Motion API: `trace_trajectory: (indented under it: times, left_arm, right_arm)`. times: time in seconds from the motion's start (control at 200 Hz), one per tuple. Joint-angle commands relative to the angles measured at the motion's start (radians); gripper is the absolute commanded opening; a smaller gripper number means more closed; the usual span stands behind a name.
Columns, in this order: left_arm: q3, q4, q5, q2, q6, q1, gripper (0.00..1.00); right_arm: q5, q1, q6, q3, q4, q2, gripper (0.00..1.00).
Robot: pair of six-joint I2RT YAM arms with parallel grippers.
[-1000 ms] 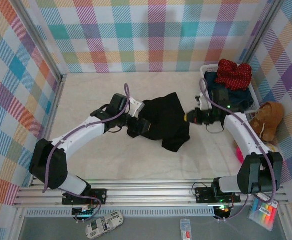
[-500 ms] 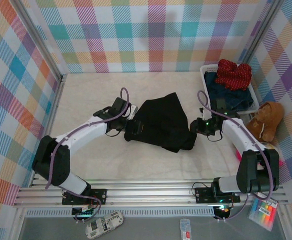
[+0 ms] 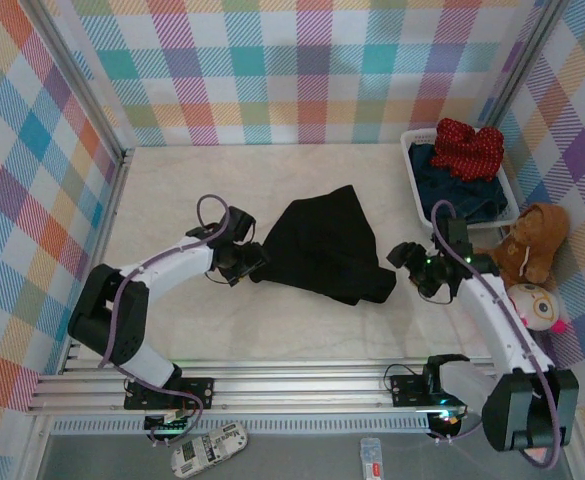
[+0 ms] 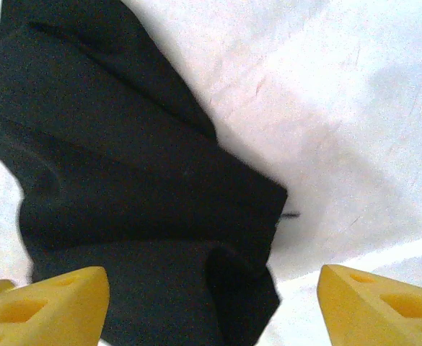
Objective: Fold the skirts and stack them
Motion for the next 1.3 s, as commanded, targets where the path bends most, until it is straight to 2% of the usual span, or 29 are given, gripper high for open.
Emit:
trace_trajectory:
  times: [0.0, 0.055, 0.14, 0.39, 0.495, 0.615, 0.765, 0.88, 0.96, 1.085, 1.295]
  left_arm:
    - [-0.031, 0.064, -0.014, -0.056, -0.128, 0.005, 0.68]
    - [-0.052, 0.095, -0.010, -0.065, -0.158, 0.004, 0.68]
    - [-0.081, 0.131, -0.013, -0.075, -0.194, 0.004, 0.68]
    - [-0.087, 0.143, -0.024, -0.076, -0.197, 0.006, 0.68]
    - [-0.087, 0.146, -0.024, -0.074, -0.196, 0.007, 0.68]
    - [-0.099, 0.164, -0.015, -0.074, -0.206, 0.006, 0.68]
    - [-0.109, 0.189, 0.005, -0.071, -0.227, 0.007, 0.68]
    - [-0.123, 0.200, 0.019, -0.067, -0.249, 0.007, 0.68]
    - [-0.131, 0.199, 0.027, -0.061, -0.269, 0.006, 0.67]
    - [-0.160, 0.216, 0.025, -0.057, -0.324, 0.006, 0.65]
    - [-0.171, 0.282, 0.053, -0.015, -0.368, 0.010, 0.58]
  right_arm:
    - [-0.168, 0.004, 0.286, -0.086, 0.102, -0.034, 0.71]
    - [-0.199, 0.019, 0.363, -0.118, 0.128, -0.053, 0.70]
    - [-0.175, 0.034, 0.426, -0.153, 0.135, -0.092, 0.68]
    - [-0.177, 0.041, 0.459, -0.179, 0.144, -0.122, 0.63]
    - [-0.173, 0.043, 0.464, -0.182, 0.154, -0.126, 0.57]
    - [-0.172, 0.045, 0.478, -0.204, 0.181, -0.123, 0.48]
    - [-0.158, 0.045, 0.475, -0.217, 0.206, -0.125, 0.30]
    - [-0.107, 0.045, 0.459, -0.238, 0.178, -0.141, 0.09]
    - [-0.091, 0.045, 0.491, -0.288, 0.210, -0.167, 0.02]
    - [-0.092, 0.045, 0.539, -0.350, 0.264, -0.195, 0.00]
    - [-0.092, 0.044, 0.512, -0.353, 0.267, -0.195, 0.00]
